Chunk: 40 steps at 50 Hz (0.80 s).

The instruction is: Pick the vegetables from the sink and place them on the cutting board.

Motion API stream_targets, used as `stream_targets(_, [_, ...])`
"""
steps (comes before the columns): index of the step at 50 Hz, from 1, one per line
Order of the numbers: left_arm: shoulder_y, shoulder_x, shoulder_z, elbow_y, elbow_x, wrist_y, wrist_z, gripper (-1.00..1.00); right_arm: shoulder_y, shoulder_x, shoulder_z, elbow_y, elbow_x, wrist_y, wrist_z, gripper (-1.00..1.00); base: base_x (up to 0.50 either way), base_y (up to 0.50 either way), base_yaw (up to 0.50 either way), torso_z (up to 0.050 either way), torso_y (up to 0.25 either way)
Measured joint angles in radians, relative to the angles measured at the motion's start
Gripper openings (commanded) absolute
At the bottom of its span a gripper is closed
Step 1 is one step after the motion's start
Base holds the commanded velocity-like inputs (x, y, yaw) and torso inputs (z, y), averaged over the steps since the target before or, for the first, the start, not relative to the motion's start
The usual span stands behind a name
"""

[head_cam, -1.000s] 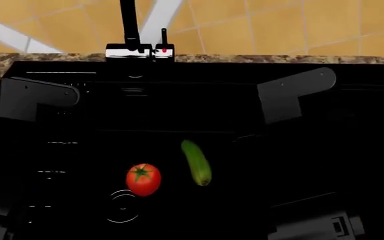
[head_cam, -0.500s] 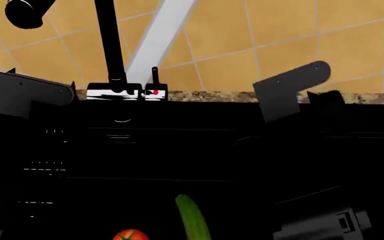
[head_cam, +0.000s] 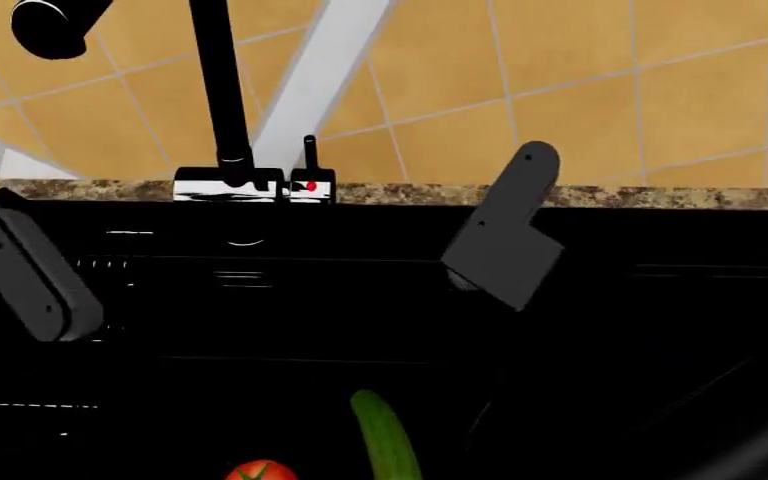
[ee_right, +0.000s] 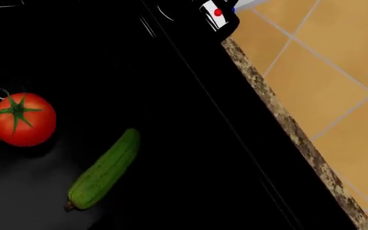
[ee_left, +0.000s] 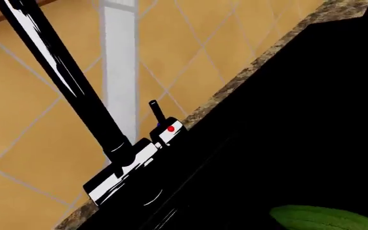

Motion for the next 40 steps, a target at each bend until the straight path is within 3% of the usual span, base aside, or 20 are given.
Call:
stream_targets(9, [-0.014, -0.102, 0.068, 0.128, -0.039, -0.072, 0.169, 1.00, 0.072, 0.077, -0.115, -0.107, 0.003, 0.094, -0.118, 1.00, 0.34, 0.00, 0.00, 0.000, 0.000])
stream_targets(17, [-0.021, -0.148, 0.107, 0.190, -0.027, -0.046, 0.240, 1.00, 0.134, 0.110, -0.171, -0.181, 0.006, 0.158, -0.181, 1.00, 0.50, 0.00, 0.00, 0.000, 0.000])
stream_targets(23, [-0.039, -0.164, 0.129, 0.214, -0.032, -0.066, 0.279, 1.00, 0.176, 0.116, -0.191, -0.212, 0.015, 0.204, -0.215, 1.00, 0.02, 0.00, 0.00, 0.000, 0.000])
stream_targets(40, [-0.114, -0.178, 0.209, 0.244, 0.009, -0.071, 0.372, 1.00, 0.294, 0.095, -0.249, -0.234, 0.020, 0.262, -0.281, 1.00, 0.03, 0.00, 0.00, -0.003, -0.243])
